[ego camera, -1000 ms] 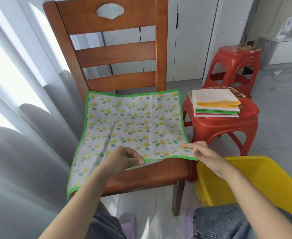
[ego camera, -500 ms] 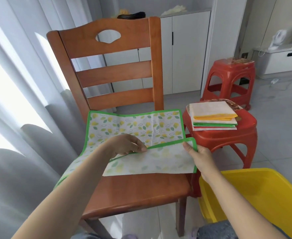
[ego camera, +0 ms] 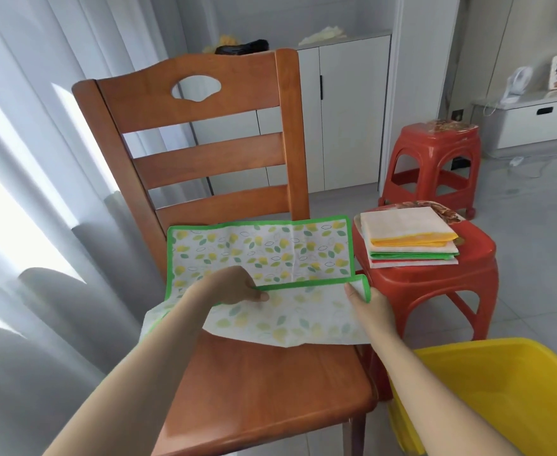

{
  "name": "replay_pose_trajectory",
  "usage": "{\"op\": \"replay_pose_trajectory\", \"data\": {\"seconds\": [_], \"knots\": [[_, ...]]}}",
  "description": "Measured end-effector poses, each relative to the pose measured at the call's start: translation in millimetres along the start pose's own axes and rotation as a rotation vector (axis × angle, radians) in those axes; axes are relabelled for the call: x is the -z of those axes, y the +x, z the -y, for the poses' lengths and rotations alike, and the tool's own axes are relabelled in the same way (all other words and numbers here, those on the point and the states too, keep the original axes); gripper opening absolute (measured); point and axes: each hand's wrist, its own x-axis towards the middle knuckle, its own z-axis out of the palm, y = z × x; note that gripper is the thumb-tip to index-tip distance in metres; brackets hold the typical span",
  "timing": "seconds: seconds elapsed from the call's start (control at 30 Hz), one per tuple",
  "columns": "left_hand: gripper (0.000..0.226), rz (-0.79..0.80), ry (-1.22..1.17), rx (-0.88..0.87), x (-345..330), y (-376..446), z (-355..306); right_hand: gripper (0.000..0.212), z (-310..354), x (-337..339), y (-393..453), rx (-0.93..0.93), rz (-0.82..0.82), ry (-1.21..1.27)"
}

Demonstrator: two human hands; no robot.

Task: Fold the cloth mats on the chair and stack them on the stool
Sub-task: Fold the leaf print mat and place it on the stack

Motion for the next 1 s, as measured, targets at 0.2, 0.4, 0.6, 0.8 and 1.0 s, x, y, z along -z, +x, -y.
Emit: {"op": "replay_pose_trajectory", "data": {"seconds": [0.2,0.4,0.6,0.8,1.0], "knots": [[0.052,0.216,0.193,0.039,-20,23,10,0.018,-2,-8,8,-0.068,0.167,-0.178],[0.054,0.192,0.246,0.000,-41,32,11,0.036,-10,-13,8,0.030,0.144,-0.488],[0.045,0.142,0.306,-0.049,-58,29,15,0.047,-7,-2,4,0.086,0.147,-0.726],[0.040,0.026,0.430,-0.120,-75,25,20,0.049,-11,-3,3,0.109,0.148,-0.732],[0.039,-0.064,0.300,-0.141,-75,45,24,0.044,-14,-9,11,0.099,0.077,-0.712]]}}
